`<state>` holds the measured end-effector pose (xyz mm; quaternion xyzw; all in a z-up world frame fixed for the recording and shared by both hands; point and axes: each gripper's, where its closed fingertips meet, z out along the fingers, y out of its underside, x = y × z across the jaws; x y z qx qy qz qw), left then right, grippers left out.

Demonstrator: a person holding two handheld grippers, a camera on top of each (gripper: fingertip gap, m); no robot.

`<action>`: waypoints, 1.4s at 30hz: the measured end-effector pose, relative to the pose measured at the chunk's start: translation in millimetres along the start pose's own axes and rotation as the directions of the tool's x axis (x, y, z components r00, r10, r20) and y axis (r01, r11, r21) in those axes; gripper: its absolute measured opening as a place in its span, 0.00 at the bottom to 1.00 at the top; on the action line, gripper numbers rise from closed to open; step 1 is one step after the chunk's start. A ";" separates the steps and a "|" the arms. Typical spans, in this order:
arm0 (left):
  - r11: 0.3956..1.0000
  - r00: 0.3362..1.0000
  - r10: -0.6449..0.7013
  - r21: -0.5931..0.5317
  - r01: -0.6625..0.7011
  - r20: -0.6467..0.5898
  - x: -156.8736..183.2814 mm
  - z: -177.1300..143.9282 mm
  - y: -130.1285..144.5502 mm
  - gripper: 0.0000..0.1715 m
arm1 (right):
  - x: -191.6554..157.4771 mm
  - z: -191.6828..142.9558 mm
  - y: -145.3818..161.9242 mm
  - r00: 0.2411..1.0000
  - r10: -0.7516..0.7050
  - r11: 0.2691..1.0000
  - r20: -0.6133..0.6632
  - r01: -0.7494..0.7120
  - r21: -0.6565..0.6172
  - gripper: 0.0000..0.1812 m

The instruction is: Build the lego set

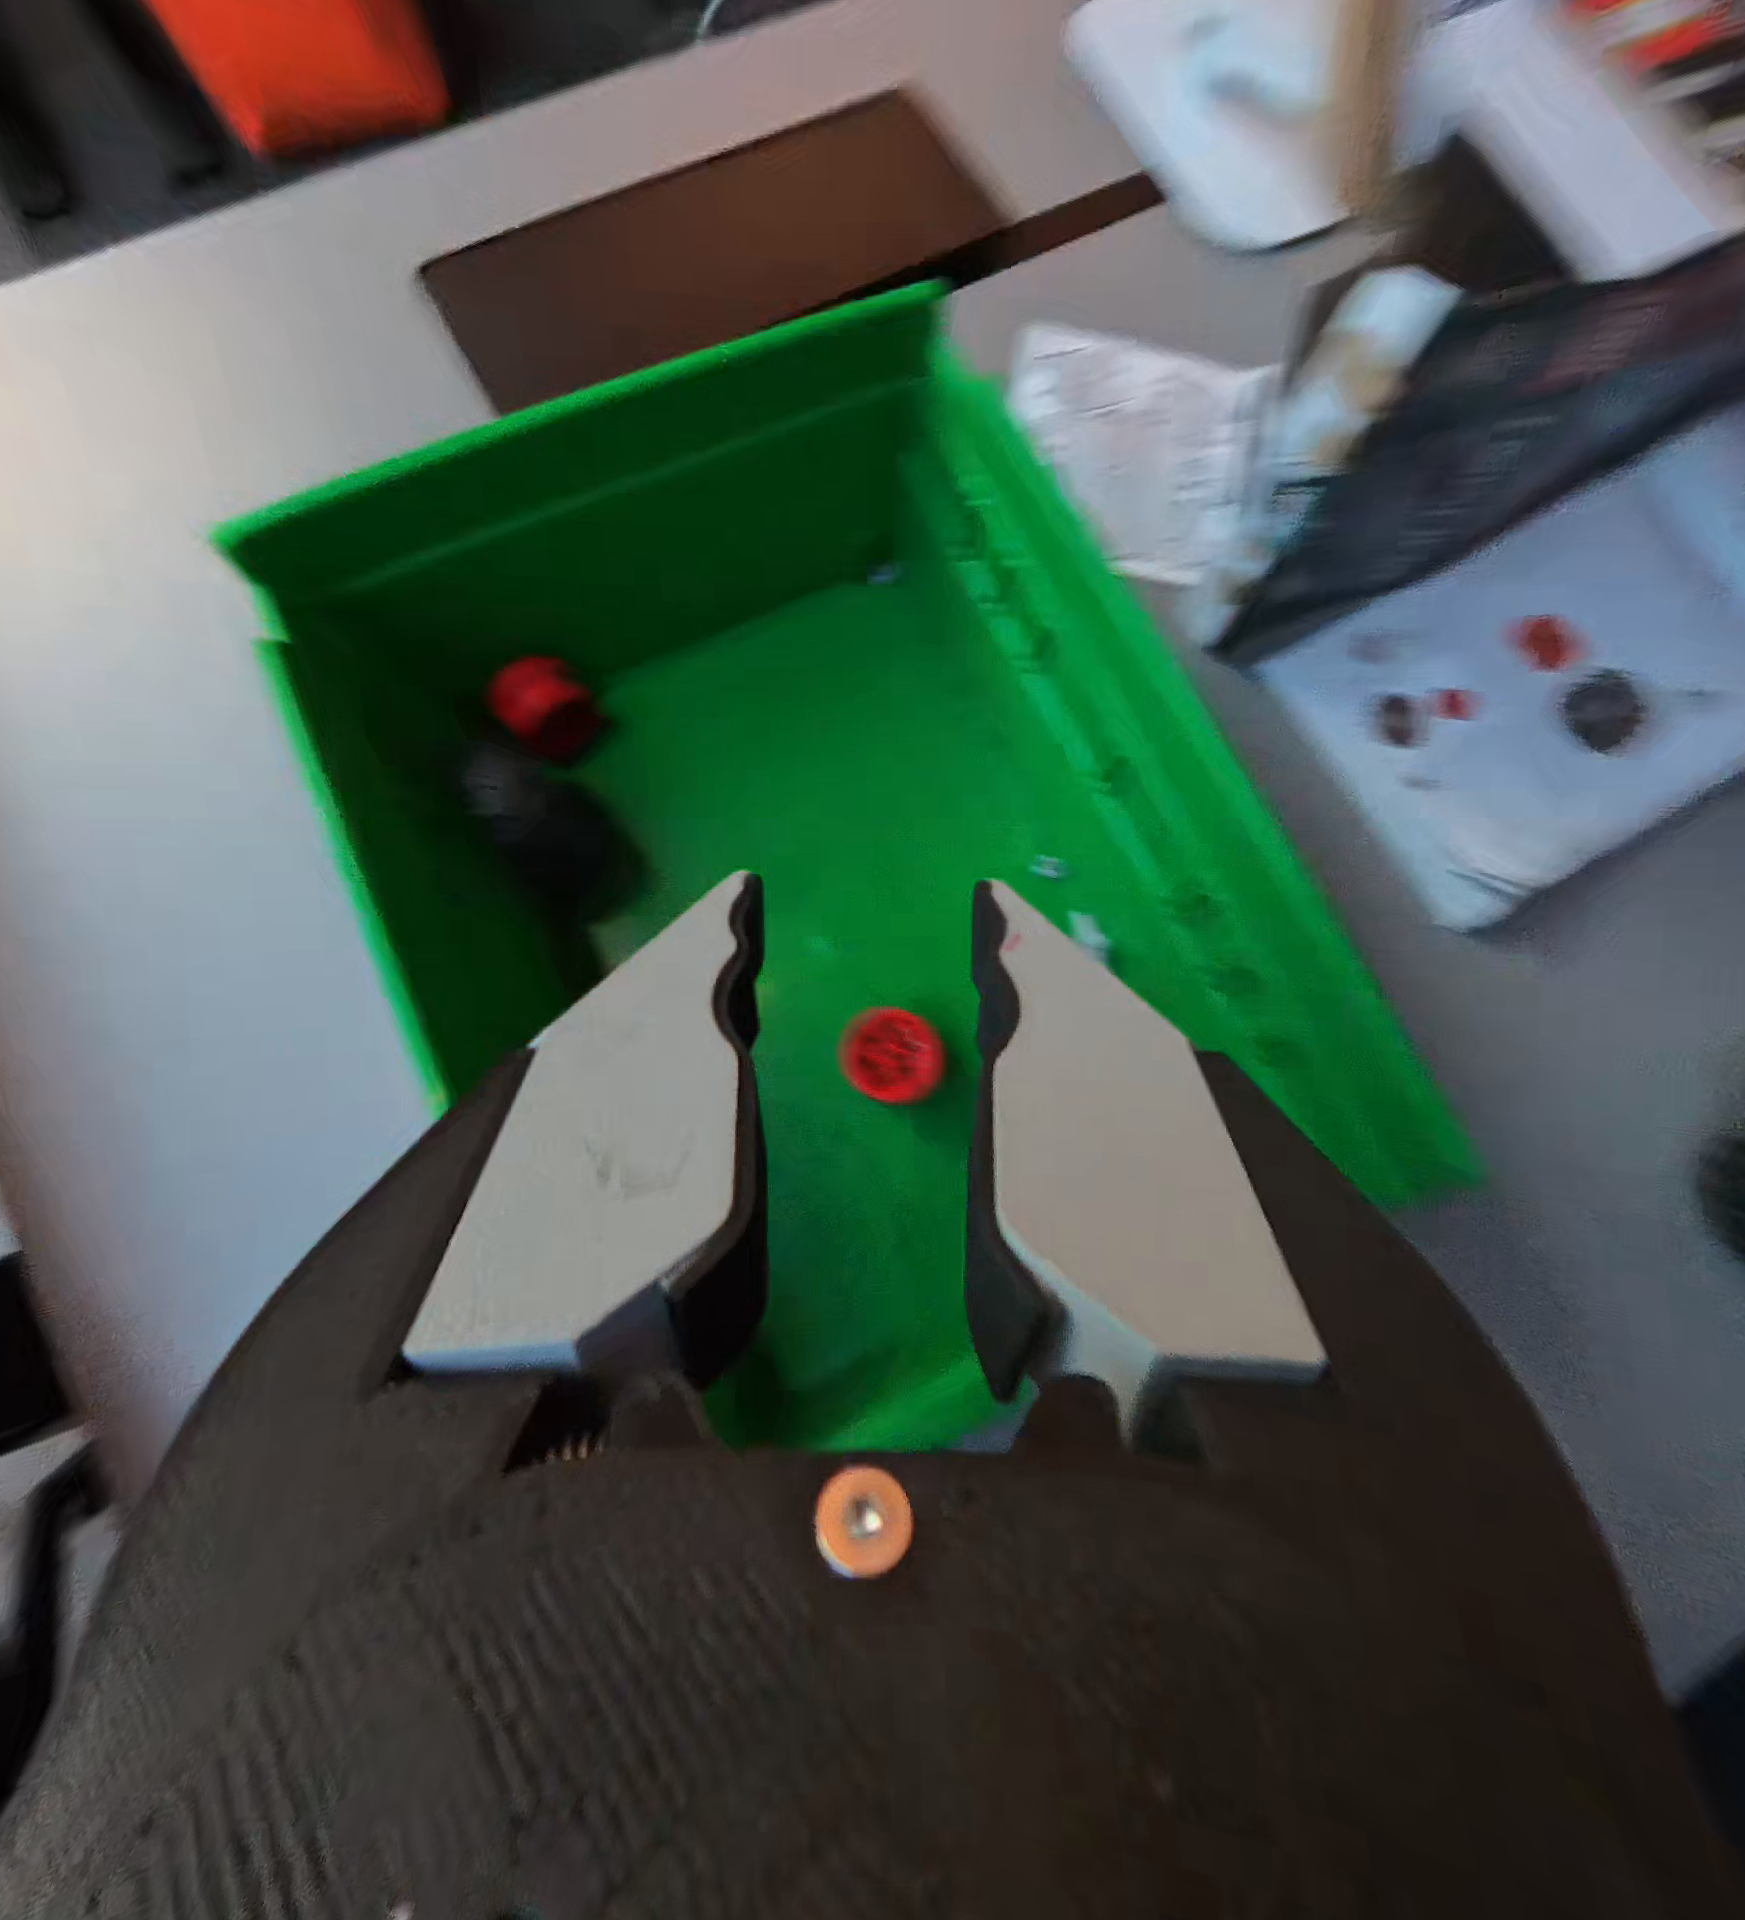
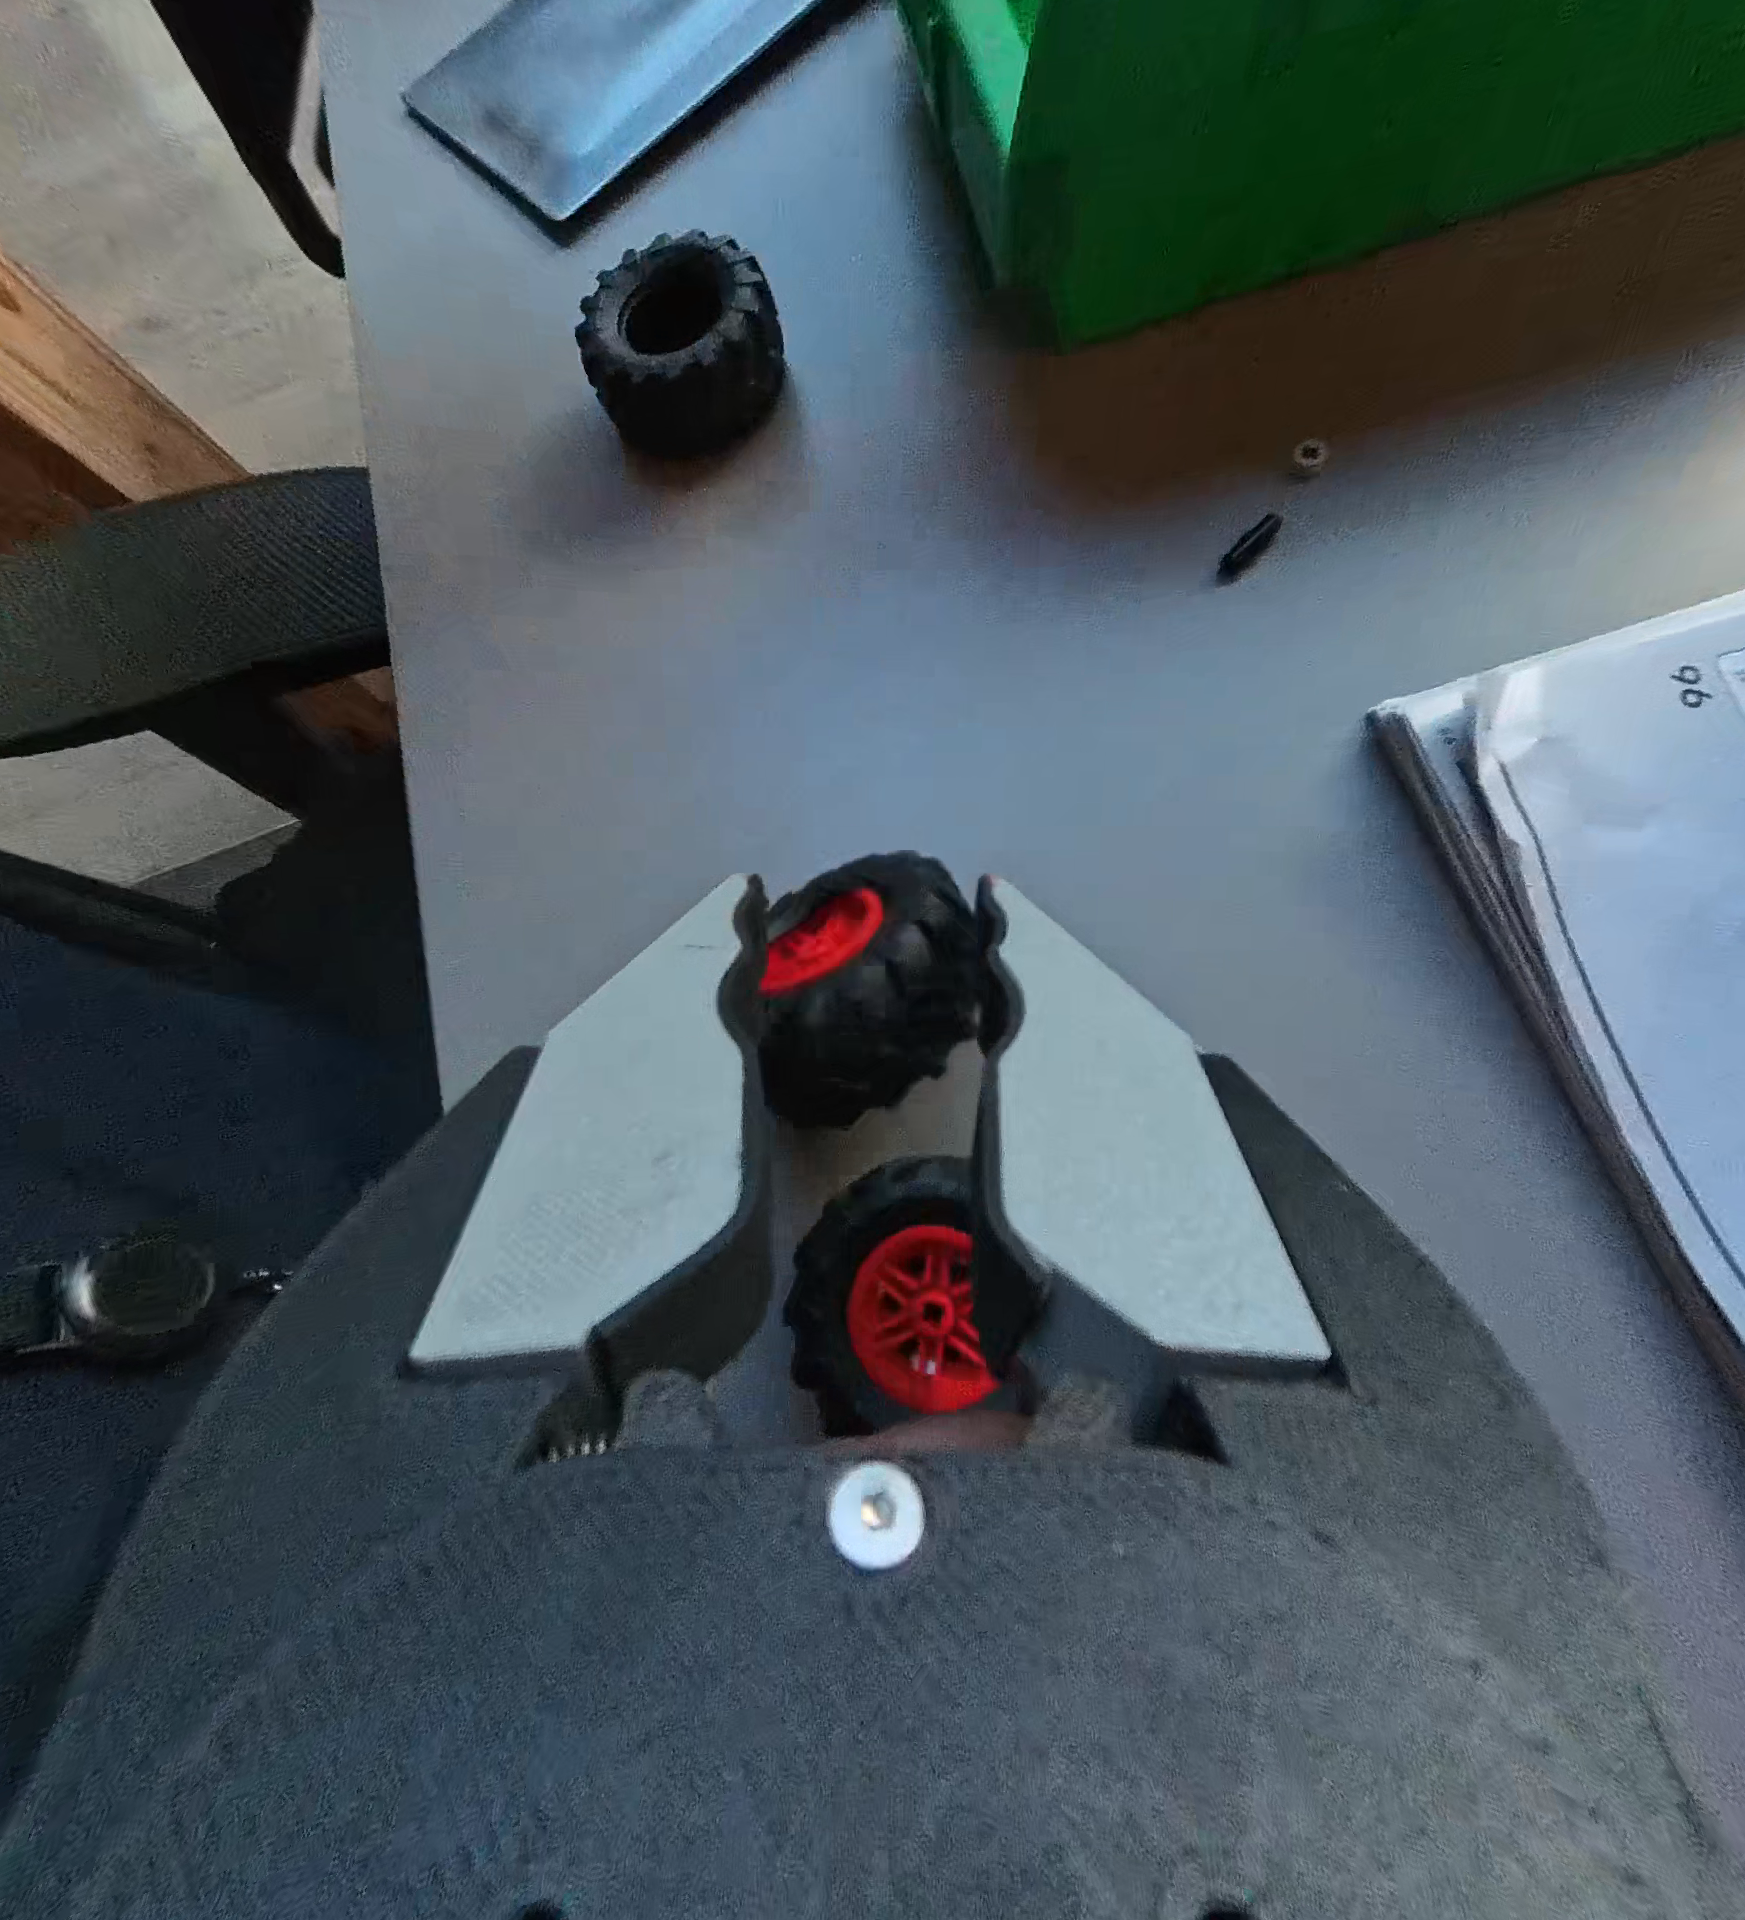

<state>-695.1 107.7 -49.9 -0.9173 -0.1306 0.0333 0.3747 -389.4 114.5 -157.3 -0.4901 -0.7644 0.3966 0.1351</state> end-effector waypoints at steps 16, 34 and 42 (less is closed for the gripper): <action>0.920 0.912 0.161 -0.393 0.000 0.377 -112.3 113.9 16.9 0.27 | -0.7 -38.3 -4.8 0.994 -0.107 0.971 -0.006 0.106 0.215 0.21; 0.970 0.970 0.072 -0.245 -0.014 0.232 -66.7 99.1 -8.8 0.23 | -0.5 -61.8 24.6 0.996 -0.071 0.964 -0.052 0.082 0.253 0.18; 0.973 0.996 -0.064 -0.217 0.077 0.068 -53.1 125.9 1.9 0.34 | 0.3 -58.1 23.0 0.996 -0.075 0.966 -0.041 0.082 0.245 0.17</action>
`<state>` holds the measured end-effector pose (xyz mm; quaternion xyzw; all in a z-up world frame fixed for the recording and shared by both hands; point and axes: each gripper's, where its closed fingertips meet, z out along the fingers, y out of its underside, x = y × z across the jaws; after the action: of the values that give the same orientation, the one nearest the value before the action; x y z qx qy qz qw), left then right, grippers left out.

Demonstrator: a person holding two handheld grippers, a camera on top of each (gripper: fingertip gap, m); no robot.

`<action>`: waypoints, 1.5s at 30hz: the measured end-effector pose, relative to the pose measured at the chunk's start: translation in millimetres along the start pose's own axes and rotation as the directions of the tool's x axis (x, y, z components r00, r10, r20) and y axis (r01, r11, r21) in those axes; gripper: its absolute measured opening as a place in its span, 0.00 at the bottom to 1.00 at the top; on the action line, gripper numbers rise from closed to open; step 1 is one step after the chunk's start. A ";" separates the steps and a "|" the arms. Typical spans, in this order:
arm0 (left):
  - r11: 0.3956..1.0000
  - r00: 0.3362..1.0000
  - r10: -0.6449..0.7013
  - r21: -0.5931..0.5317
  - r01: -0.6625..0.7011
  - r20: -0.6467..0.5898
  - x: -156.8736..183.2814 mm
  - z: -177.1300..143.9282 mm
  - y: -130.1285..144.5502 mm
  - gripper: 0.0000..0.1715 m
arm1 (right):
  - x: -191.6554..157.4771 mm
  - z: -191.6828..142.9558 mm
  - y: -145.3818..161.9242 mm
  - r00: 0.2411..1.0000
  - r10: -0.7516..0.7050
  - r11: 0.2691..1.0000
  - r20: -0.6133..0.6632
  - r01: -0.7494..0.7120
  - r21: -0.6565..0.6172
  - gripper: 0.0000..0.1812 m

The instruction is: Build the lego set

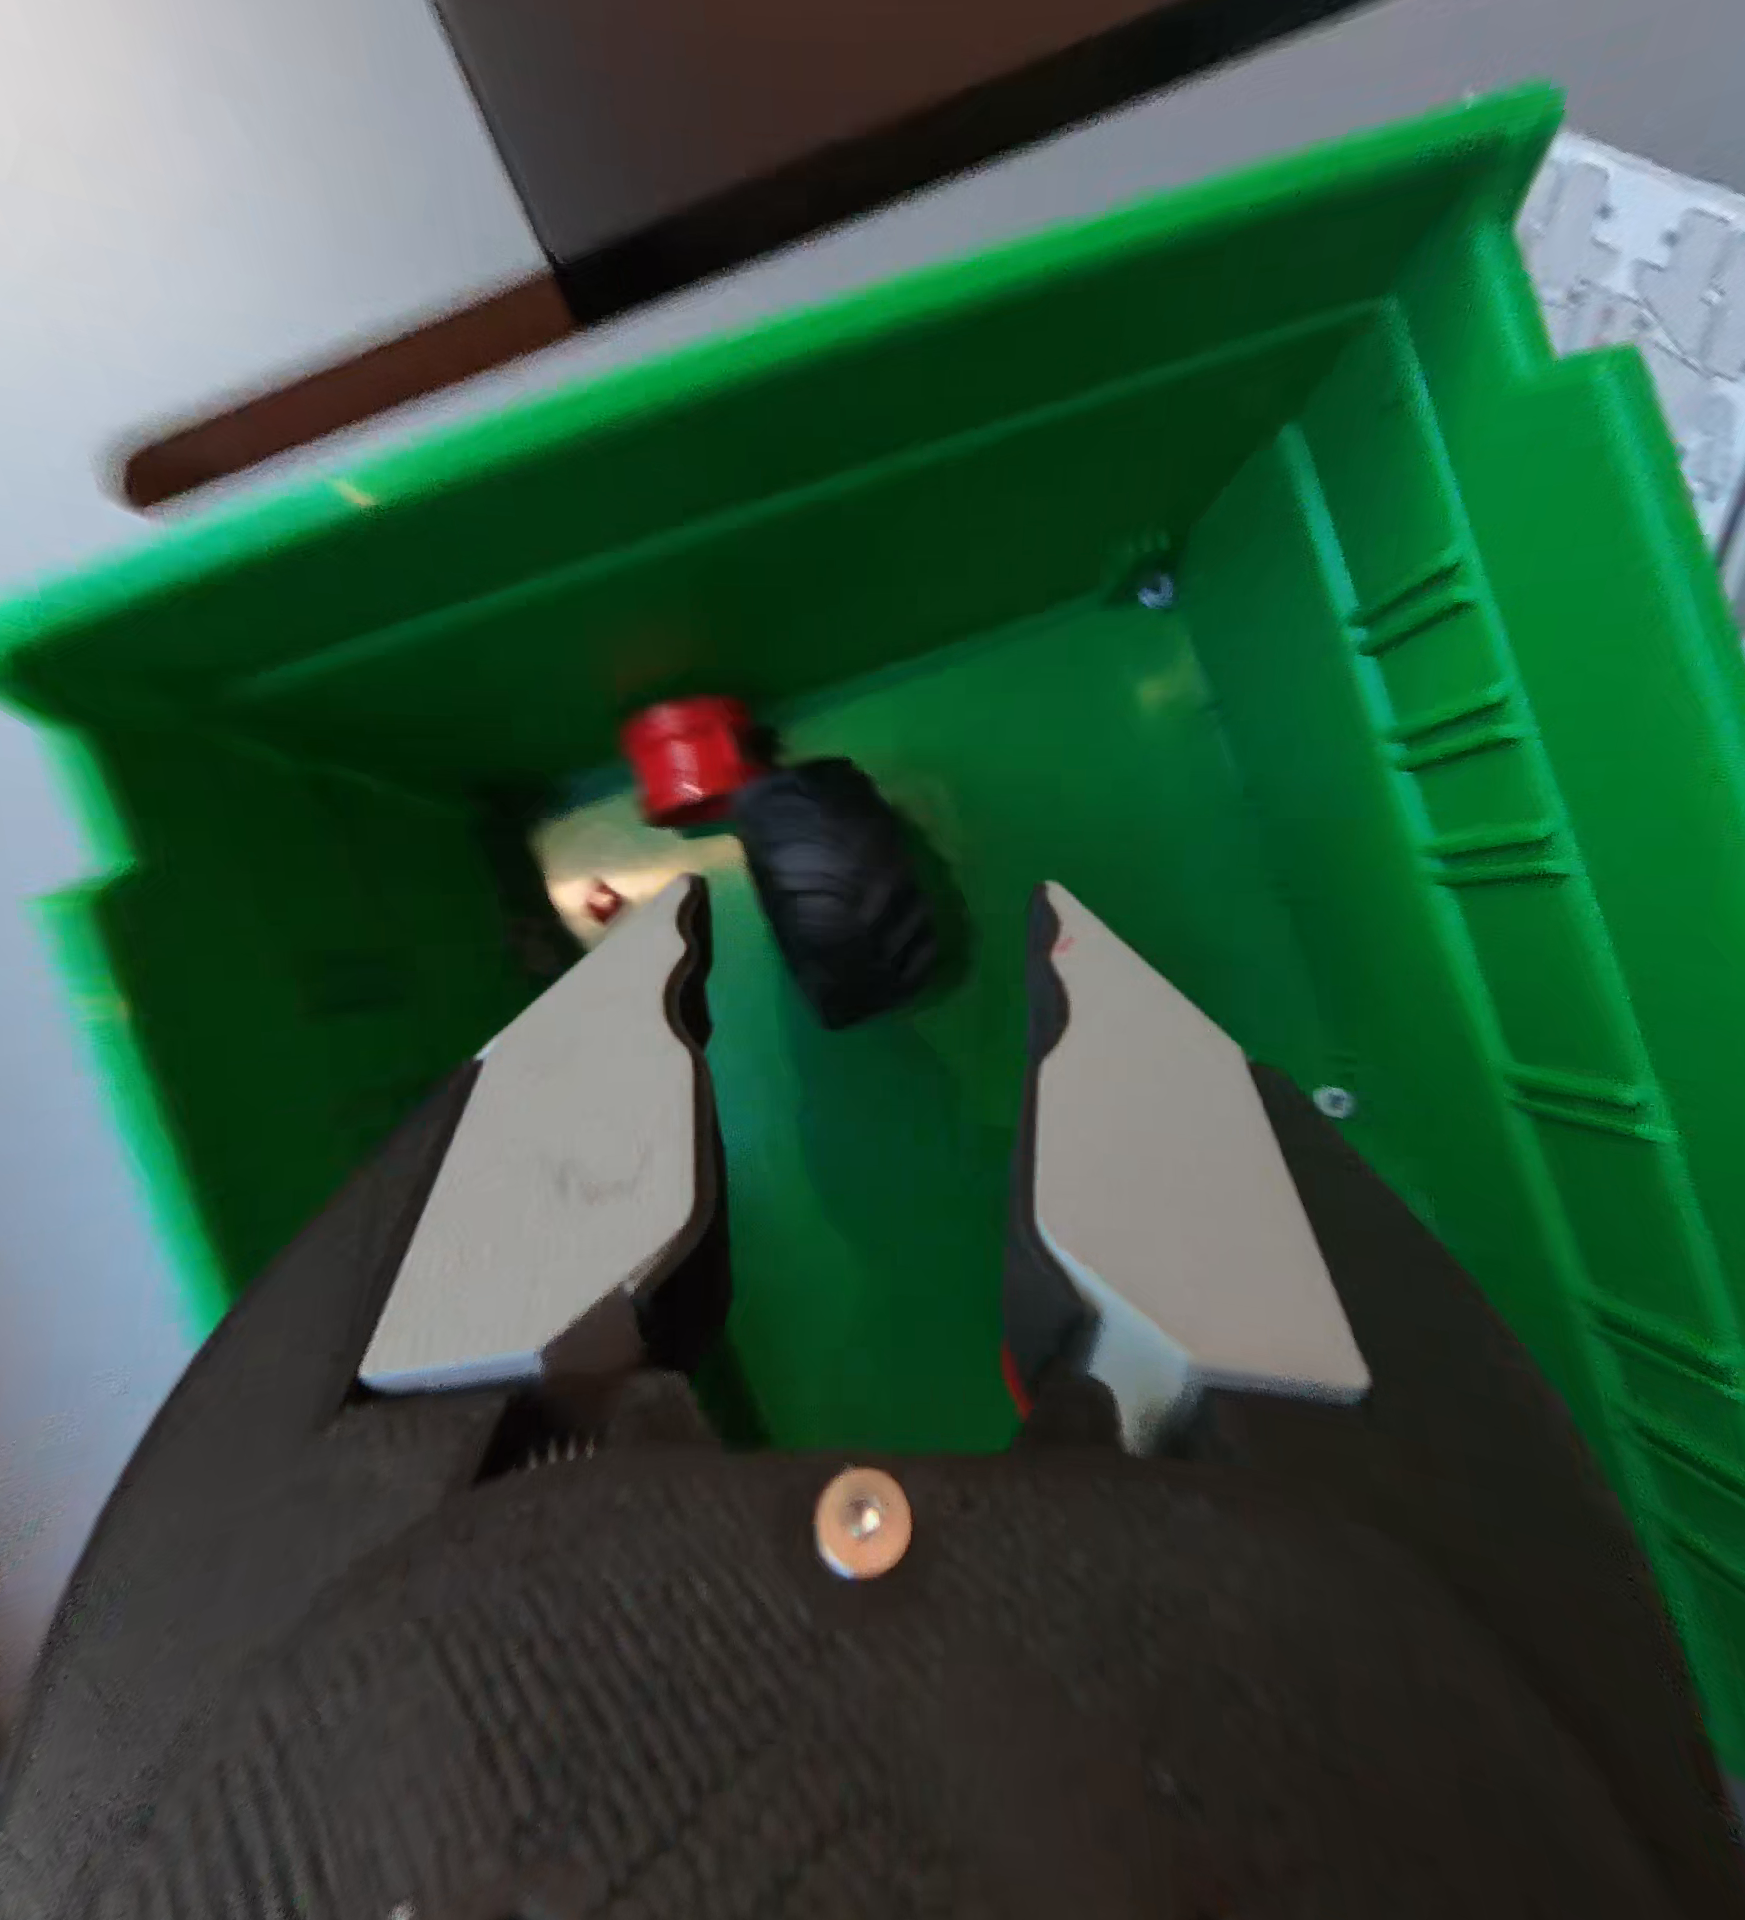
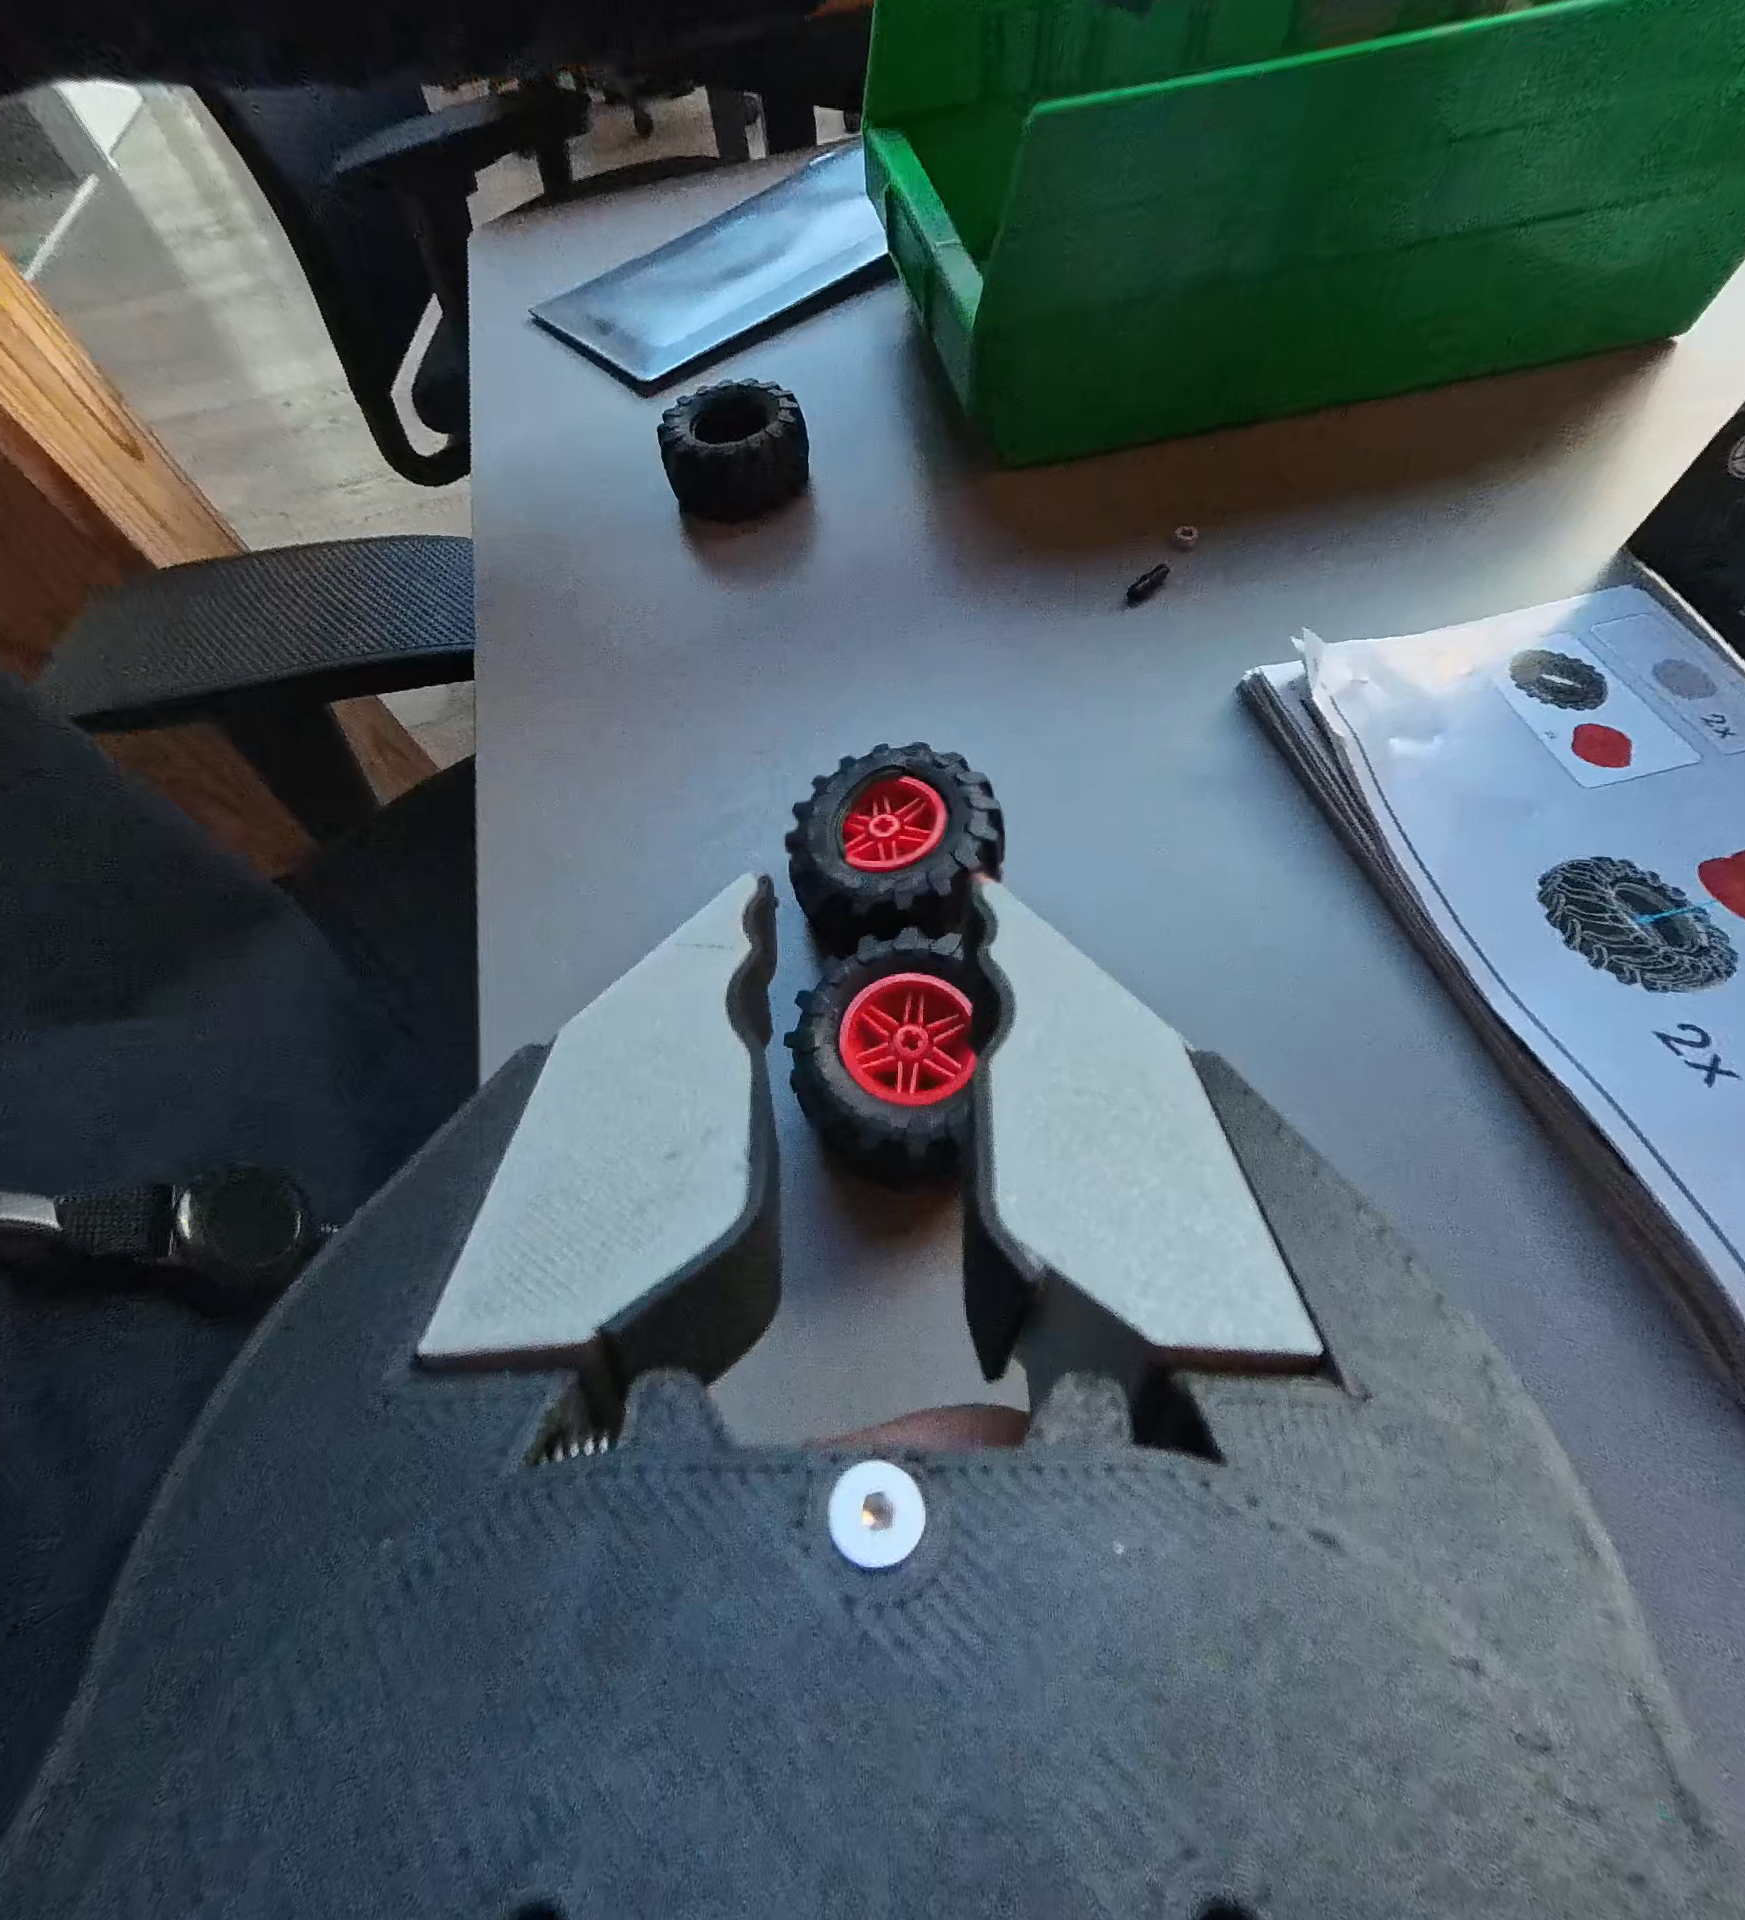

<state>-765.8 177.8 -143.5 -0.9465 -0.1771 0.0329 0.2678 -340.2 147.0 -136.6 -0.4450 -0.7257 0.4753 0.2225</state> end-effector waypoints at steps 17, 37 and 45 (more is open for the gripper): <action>0.840 0.836 0.529 0.052 -0.541 0.148 83.0 -110.6 28.8 0.16 | -6.5 -13.2 -4.9 1.000 -0.017 1.000 -0.011 0.017 0.003 0.19; 0.449 0.393 0.858 -0.109 -0.887 0.331 282.8 -77.8 219.7 0.15 | 15.4 26.1 34.4 0.855 -0.385 0.890 -0.346 0.245 -0.384 0.12; 0.419 0.404 0.840 0.040 -0.907 0.362 335.3 -65.6 202.2 0.16 | 43.4 -33.4 47.7 0.748 -0.400 0.887 -0.529 0.170 -0.430 0.08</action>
<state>-377.7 103.2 -181.4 -0.8429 0.3162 0.3256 0.2889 -316.5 207.9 -168.3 -0.4873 -0.7497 0.1286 0.4290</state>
